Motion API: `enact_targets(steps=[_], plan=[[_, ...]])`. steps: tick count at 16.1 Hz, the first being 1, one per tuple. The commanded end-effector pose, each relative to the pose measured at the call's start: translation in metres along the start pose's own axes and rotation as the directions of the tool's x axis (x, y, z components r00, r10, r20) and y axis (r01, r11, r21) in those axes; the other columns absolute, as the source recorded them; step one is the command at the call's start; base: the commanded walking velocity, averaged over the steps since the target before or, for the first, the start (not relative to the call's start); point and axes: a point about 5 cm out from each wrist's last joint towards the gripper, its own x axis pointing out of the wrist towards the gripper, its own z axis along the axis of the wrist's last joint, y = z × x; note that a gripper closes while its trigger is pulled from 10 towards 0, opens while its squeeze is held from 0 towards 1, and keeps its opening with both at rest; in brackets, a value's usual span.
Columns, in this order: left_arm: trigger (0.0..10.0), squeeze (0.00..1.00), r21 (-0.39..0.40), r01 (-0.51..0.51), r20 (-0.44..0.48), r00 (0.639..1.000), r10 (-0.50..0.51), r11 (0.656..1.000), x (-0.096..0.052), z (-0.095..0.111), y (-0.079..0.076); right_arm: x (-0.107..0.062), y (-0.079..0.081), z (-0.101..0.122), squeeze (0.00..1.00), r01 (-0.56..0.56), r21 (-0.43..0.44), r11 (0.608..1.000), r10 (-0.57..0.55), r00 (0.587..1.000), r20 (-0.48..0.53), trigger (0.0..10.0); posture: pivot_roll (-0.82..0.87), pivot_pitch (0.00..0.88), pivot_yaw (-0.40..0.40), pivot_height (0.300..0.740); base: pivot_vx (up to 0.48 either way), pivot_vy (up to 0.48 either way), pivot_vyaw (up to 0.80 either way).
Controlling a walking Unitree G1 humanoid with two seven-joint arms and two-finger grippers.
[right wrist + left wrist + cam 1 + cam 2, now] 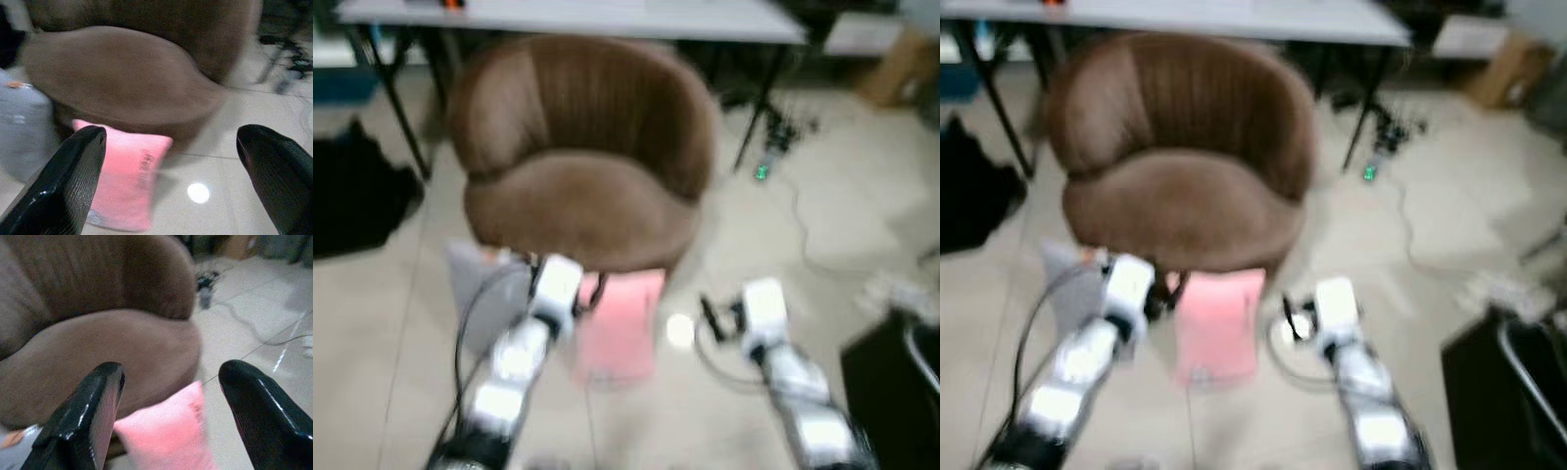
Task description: Move the pillow to the sofa from floor
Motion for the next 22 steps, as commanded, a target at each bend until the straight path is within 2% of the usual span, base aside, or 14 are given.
enact_targets(steps=[1, 3, 10, 12, 15, 18, 22], plan=[[10.0, 0.00, -0.006, 0.014, -0.011, 1.000, -0.014, 1.000, 0.0016, -0.0014, -0.0069, -0.0051, -0.0108, -0.0033, 0.00, 0.024, -0.017, 1.000, -0.024, 1.000, -0.020, 10.0, -0.10, 0.083, -0.101, 0.740, 0.000, 0.000, 0.00], [10.0, 0.00, -0.003, 0.009, -0.007, 1.000, -0.009, 1.000, 0.0020, -0.0007, -0.0064, -0.0055, -0.0103, -0.0033, 0.00, 0.021, -0.018, 1.000, -0.022, 1.000, -0.021, 10.0, -0.10, 0.083, -0.101, 0.740, 0.135, 0.000, 0.00], [10.0, 0.00, 0.007, -0.005, -0.005, 1.000, 0.005, 1.000, 0.0016, -0.0007, -0.0049, -0.0069, -0.0054, -0.0018, 0.00, 0.003, -0.017, 1.000, -0.004, 1.000, -0.020, 10.0, -0.09, 0.089, -0.097, 0.740, 0.392, -0.273, 0.00], [10.0, 0.00, 0.010, -0.006, -0.005, 1.000, 0.006, 1.000, 0.0015, -0.0006, -0.0049, -0.0073, -0.0040, -0.0009, 0.00, 0.001, -0.017, 1.000, -0.001, 1.000, -0.019, 10.0, -0.09, 0.091, -0.096, 0.740, 0.444, 0.000, 0.00], [10.0, 0.00, 0.048, 0.002, -0.017, 1.000, -0.001, 0.999, 0.0028, -0.0009, -0.0068, -0.0075, -0.0034, -0.0005, 0.00, -0.003, -0.018, 1.000, 0.003, 1.000, -0.021, 10.0, -0.09, 0.091, -0.096, 0.740, 0.416, -0.104, 0.00], [10.0, 0.00, 0.023, 0.008, -0.015, 1.000, -0.008, 1.000, 0.0029, -0.0014, -0.0091, -0.0073, -0.0022, -0.0011, 0.00, -0.010, -0.018, 1.000, 0.009, 1.000, -0.028, 10.0, -0.09, 0.091, -0.097, 0.740, 0.323, -0.351, 0.00], [10.0, 0.00, 0.022, -0.016, -0.033, 0.999, 0.017, 1.000, 0.0031, -0.0037, -0.0073, -0.0062, -0.0023, -0.0032, 0.00, -0.014, -0.022, 1.000, 0.013, 0.999, -0.035, 10.0, -0.10, 0.092, -0.098, 0.740, 0.000, 0.000, 0.00]])
